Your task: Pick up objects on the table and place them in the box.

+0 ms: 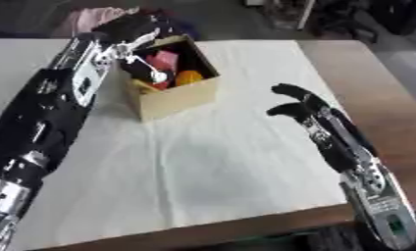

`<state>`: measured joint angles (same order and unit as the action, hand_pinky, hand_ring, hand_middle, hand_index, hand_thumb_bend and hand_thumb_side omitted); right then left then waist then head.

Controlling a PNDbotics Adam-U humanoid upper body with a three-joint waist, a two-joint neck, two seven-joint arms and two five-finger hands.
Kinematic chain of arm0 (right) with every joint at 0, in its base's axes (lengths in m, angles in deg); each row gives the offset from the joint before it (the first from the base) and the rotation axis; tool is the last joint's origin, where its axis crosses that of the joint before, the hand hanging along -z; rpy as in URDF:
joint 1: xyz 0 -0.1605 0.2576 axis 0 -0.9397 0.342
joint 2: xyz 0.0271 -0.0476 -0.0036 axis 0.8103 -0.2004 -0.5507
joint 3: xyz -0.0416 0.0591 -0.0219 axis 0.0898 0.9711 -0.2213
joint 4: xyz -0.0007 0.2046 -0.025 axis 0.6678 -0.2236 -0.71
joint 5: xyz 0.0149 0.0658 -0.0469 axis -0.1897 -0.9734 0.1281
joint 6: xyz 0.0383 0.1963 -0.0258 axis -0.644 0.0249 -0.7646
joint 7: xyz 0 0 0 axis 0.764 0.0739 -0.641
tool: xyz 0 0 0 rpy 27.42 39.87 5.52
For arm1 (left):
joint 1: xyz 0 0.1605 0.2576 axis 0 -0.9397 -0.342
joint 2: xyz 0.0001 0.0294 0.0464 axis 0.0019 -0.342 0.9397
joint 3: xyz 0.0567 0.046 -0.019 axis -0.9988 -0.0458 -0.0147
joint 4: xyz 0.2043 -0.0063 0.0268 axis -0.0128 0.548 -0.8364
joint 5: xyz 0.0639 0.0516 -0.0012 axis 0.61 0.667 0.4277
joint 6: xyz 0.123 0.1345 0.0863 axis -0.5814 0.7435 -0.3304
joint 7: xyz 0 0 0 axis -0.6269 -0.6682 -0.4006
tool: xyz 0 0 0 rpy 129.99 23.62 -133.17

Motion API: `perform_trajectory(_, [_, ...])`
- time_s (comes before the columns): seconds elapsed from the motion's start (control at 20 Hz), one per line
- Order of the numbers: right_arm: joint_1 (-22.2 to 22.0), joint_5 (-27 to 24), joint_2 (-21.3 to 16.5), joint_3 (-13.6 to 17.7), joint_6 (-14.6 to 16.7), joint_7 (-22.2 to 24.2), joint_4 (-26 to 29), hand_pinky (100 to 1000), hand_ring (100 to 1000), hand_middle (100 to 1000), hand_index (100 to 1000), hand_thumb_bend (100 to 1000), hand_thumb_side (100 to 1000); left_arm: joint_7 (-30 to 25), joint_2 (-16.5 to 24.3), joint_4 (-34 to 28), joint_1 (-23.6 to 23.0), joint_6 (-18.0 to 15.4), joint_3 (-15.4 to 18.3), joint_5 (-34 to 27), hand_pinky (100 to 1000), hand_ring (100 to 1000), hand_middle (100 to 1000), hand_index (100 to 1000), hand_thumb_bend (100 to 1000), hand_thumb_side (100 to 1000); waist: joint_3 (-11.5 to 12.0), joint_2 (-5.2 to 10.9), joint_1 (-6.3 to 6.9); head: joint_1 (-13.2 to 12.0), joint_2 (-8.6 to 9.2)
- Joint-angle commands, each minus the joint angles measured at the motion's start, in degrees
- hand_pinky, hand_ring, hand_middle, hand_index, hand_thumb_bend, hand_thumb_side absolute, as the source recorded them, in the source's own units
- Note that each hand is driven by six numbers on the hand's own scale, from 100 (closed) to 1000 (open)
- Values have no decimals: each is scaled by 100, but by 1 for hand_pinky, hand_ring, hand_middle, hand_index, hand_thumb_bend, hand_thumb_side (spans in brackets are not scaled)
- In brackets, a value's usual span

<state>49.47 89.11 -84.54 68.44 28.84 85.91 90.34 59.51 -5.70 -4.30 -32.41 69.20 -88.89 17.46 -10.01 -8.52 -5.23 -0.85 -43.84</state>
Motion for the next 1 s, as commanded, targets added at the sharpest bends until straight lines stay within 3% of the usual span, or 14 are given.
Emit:
perform_trajectory(0.05, [53, -3, -18, 51, 16, -5, 49, 873, 745, 897, 928, 100, 824, 339, 93, 53, 110, -45, 91, 313, 823, 747, 798, 892, 308, 218, 27, 22, -60, 59, -27])
perform_trajectory(0.3, [35, -4, -58, 114, 6, -68, 47, 873, 744, 897, 928, 100, 825, 299, 603, 285, 223, -404, 148, 186, 834, 760, 800, 888, 250, 257, 137, 44, -17, 220, -27])
perform_trajectory(0.5, [17, 4, -94, 145, -6, -101, 37, 873, 744, 897, 928, 100, 827, -66, 1163, 565, 312, -694, 258, 168, 847, 779, 830, 906, 320, 301, 207, 66, 28, 307, -27])
perform_trajectory(0.75, [3, -14, -116, 163, -16, -121, 29, 873, 744, 897, 928, 100, 828, -478, 1473, 885, 335, -386, 808, 187, 845, 777, 833, 921, 302, 252, 255, 73, 35, 377, -27])
perform_trajectory(1.0, [-4, -42, -112, 157, -23, -117, 23, 873, 744, 897, 928, 100, 831, -323, 1369, 1276, 352, 85, 1198, 413, 843, 784, 838, 926, 253, 243, 248, 69, 12, 370, -27])
